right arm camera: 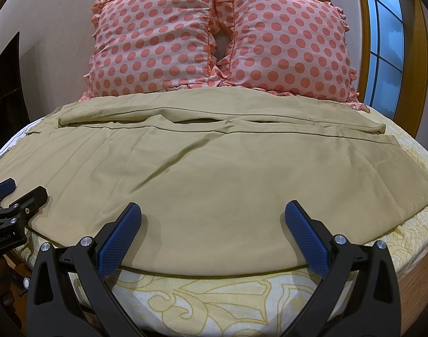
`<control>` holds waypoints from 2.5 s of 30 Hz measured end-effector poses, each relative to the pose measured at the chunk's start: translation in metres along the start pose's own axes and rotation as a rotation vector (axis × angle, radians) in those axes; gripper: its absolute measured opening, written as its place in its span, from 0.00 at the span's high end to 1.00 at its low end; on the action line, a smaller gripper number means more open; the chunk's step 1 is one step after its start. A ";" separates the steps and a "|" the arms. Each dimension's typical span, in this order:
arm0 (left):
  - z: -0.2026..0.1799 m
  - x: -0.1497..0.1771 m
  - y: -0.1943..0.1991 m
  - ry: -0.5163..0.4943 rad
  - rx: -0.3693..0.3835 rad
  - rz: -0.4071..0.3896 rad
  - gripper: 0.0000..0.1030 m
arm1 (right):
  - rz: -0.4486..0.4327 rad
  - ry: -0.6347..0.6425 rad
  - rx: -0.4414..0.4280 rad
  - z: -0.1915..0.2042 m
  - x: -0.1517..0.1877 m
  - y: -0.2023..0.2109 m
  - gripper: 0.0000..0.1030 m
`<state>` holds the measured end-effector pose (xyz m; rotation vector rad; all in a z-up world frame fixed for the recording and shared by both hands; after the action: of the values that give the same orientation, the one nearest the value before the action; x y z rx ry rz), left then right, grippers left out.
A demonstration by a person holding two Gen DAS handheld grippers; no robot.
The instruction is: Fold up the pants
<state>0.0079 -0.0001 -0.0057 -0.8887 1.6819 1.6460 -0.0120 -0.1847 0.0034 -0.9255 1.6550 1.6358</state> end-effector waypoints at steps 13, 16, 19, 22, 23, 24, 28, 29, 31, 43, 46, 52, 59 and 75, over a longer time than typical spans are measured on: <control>0.000 0.000 0.000 0.000 0.000 -0.001 0.02 | -0.002 0.000 0.000 0.000 0.000 0.000 0.01; 0.000 0.000 0.000 0.000 0.000 -0.001 0.02 | -0.001 0.000 0.000 0.000 0.000 0.000 0.01; 0.000 0.000 0.000 0.000 0.000 -0.002 0.02 | -0.002 0.000 0.000 0.000 0.000 0.000 0.01; 0.000 0.000 0.000 0.000 0.000 -0.002 0.02 | -0.003 0.000 0.000 0.000 0.000 0.000 0.01; 0.000 0.000 0.000 0.000 0.000 -0.002 0.02 | -0.003 0.000 0.000 0.000 0.000 0.000 0.01; 0.000 0.000 0.000 0.000 0.000 -0.002 0.02 | -0.003 0.000 0.000 0.000 0.000 0.000 0.01; 0.000 0.000 0.000 0.000 0.000 -0.003 0.02 | -0.004 0.000 0.000 0.000 0.000 0.000 0.01; 0.000 0.000 0.000 0.000 0.000 -0.003 0.02 | -0.004 0.000 0.000 0.000 0.000 0.000 0.01; 0.000 0.000 0.000 -0.001 0.000 -0.003 0.02 | -0.004 0.000 0.000 0.001 0.000 0.000 0.01; 0.000 0.000 0.000 -0.005 0.005 0.001 0.02 | -0.038 0.012 -0.014 0.000 0.003 0.002 0.01; 0.001 -0.003 0.002 -0.009 0.009 0.012 0.02 | -0.005 0.038 -0.061 -0.006 -0.002 -0.004 0.01; 0.010 -0.017 0.001 0.023 0.045 0.075 0.02 | 0.050 0.018 -0.049 -0.056 -0.054 -0.012 0.01; 0.028 -0.055 -0.006 0.185 0.041 0.036 0.02 | 0.156 -0.349 0.222 -0.205 -0.174 -0.126 0.01; 0.024 -0.074 -0.030 0.136 0.011 0.027 0.02 | 0.346 -0.527 0.480 -0.320 -0.196 -0.307 0.86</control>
<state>0.0752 0.0269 0.0360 -0.9965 1.7996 1.6245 0.3648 -0.4891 0.0052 0.0362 1.7548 1.4196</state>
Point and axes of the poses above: each gripper's, at about its wrist camera, not at the fingertips, and y roughly against the way its jaws point, z to its left, x to its underside, the point moved 1 cm from there along -y, roughly the way its jaws point, and after that the axes turned 4 degrees about y, right-handed, at the moved point
